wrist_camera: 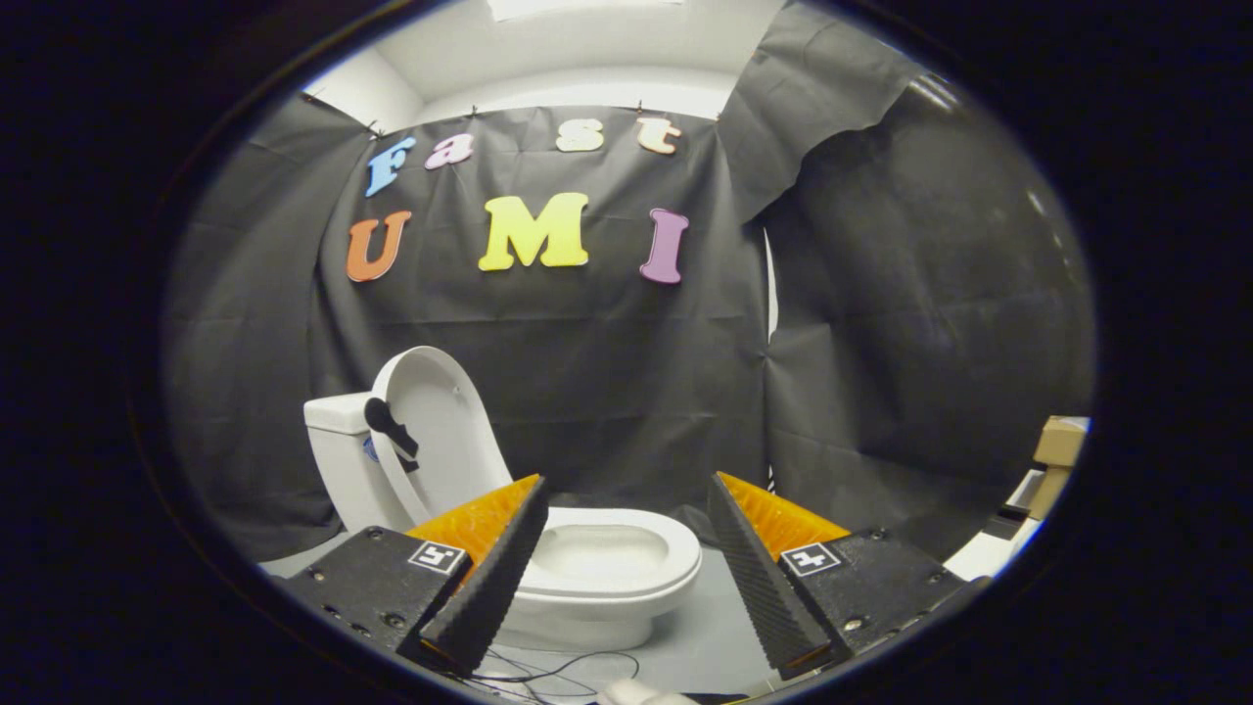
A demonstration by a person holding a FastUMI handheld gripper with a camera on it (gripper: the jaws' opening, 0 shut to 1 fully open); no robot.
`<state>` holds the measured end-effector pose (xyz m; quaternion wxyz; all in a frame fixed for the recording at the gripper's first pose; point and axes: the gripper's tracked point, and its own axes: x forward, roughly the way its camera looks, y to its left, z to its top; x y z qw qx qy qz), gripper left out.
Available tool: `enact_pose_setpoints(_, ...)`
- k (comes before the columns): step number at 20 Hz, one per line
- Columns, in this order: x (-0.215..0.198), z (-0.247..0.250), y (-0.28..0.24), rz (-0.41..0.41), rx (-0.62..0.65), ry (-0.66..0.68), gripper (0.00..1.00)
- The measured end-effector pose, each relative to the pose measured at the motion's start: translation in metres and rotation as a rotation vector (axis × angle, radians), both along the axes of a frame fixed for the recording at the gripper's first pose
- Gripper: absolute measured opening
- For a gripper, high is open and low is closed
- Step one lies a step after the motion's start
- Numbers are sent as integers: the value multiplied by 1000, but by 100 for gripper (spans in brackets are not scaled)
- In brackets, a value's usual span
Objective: Open the toilet lid.
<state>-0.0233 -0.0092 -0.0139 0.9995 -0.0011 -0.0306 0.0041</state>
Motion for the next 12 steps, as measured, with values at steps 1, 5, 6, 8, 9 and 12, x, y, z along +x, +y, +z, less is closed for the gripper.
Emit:
enact_pose_setpoints(1, 0, 2, -1, 0, 3, -2, 100)
enact_pose_setpoints(5, 0, 4, -2, -2, 7, -3, 100)
enact_pose_setpoints(6, -1, 4, -2, -1, 3, -1, 100)
enact_pose_setpoints(8, -1, 4, -2, -1, -3, 2, 100)
enact_pose_setpoints(9, -1, 4, -3, -3, -5, 4, 100)
enact_pose_setpoints(12, -2, 2, 0, 3, -7, 10, 100)
